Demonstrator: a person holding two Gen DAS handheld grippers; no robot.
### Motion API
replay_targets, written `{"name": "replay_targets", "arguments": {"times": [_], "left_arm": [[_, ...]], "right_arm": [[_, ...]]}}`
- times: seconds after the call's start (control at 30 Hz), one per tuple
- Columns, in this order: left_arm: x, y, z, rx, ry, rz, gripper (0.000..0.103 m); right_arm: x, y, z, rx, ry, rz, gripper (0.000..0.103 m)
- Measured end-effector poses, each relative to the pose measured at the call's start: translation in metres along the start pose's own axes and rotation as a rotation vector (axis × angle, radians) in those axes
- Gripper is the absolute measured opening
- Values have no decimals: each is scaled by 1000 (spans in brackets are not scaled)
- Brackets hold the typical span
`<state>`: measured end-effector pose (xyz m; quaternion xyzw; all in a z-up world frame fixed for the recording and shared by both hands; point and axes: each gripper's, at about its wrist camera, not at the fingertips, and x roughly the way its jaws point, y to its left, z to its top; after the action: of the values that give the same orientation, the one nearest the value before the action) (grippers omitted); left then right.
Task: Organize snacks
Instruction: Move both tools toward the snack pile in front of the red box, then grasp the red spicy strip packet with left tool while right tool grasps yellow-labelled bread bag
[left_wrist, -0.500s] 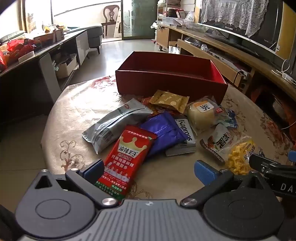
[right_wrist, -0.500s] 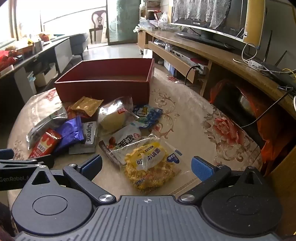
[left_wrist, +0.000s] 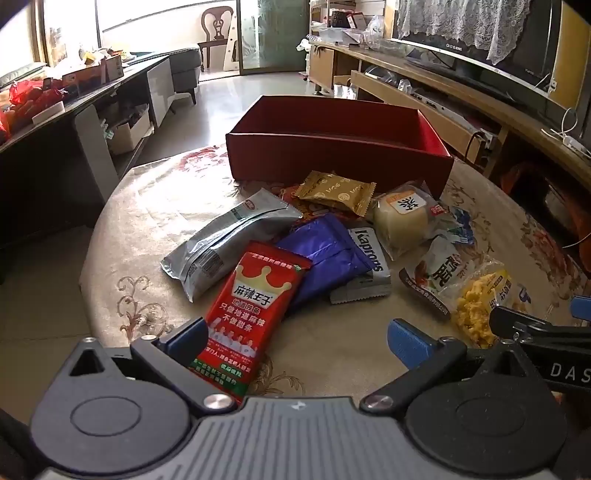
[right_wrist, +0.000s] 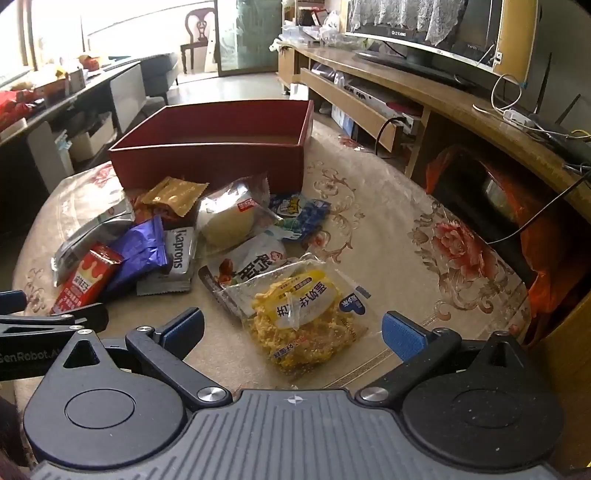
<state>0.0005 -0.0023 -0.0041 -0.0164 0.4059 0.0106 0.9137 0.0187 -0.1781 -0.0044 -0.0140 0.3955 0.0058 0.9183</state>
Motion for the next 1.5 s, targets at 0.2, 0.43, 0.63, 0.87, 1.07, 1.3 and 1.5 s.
{"name": "replay_targets", "arguments": {"times": [0.2,0.43,0.63,0.87,1.07,1.3,1.5], "left_arm": [[0,1,0,-5,4,-4,103],[1,2,0,-6,10,-4,103],[2,2,-1,-3,12,-1,103],[2,2,-1,-3,13,-1,103],[4,6,-4,-3,15,2,103],[7,17,-6,-24,30,18,99],[11,30,-2,-37,36,23,99]], "right_arm": [[2,0,-1,5,11,4,103],[3,0,-2,5,16,5,103],[5,1,-3,5,24,8,103],[6,2,-3,5,28,8,103],[8,4,-4,-2,39,14,103],[14,15,-1,-31,62,26,103],[21,28,5,-53,89,57,102]]}}
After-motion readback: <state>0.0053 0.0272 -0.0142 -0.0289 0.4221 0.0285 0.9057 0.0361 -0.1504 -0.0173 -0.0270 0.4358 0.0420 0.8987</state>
